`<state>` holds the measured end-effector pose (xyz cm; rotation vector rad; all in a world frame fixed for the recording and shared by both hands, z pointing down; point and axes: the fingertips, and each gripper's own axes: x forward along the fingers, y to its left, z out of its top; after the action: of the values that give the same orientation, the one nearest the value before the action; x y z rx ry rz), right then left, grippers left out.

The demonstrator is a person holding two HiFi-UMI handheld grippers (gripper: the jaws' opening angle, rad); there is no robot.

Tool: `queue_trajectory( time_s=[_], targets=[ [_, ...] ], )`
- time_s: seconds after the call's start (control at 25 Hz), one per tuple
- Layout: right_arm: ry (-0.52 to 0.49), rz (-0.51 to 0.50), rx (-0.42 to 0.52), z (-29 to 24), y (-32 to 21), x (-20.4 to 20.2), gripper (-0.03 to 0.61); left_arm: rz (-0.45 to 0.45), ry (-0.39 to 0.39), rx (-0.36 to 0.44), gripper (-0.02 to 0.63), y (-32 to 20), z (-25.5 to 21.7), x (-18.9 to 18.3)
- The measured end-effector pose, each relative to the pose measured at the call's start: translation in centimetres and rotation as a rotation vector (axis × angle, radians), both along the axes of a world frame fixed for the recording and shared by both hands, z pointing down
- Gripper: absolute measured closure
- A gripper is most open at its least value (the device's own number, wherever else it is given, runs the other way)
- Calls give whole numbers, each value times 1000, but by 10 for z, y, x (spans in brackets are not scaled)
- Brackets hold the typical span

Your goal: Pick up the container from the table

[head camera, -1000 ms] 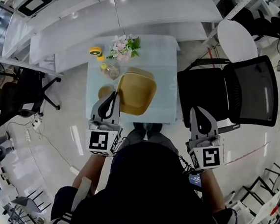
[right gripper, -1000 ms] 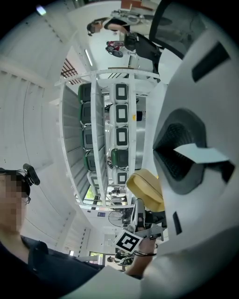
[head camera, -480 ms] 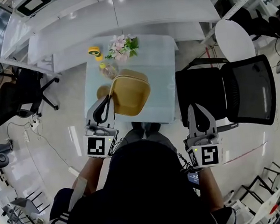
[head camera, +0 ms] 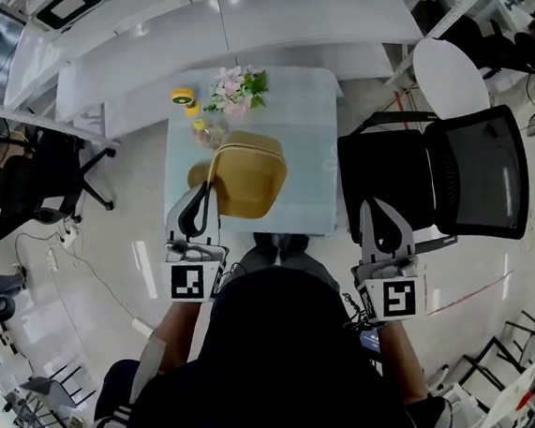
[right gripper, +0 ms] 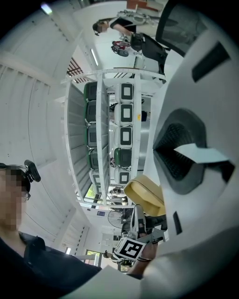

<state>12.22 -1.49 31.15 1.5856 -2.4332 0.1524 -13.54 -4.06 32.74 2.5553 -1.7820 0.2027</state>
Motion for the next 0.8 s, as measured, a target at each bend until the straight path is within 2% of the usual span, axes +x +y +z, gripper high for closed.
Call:
queue_trajectory(
  time_s=[0.24, 0.8],
  targets=[
    [51, 1, -4, 2, 2, -2, 581, 6, -29, -33, 595, 8, 13, -4],
    [74, 9, -8, 4, 3, -3, 583, -5, -21, -3, 595, 9, 7, -6]
  ],
)
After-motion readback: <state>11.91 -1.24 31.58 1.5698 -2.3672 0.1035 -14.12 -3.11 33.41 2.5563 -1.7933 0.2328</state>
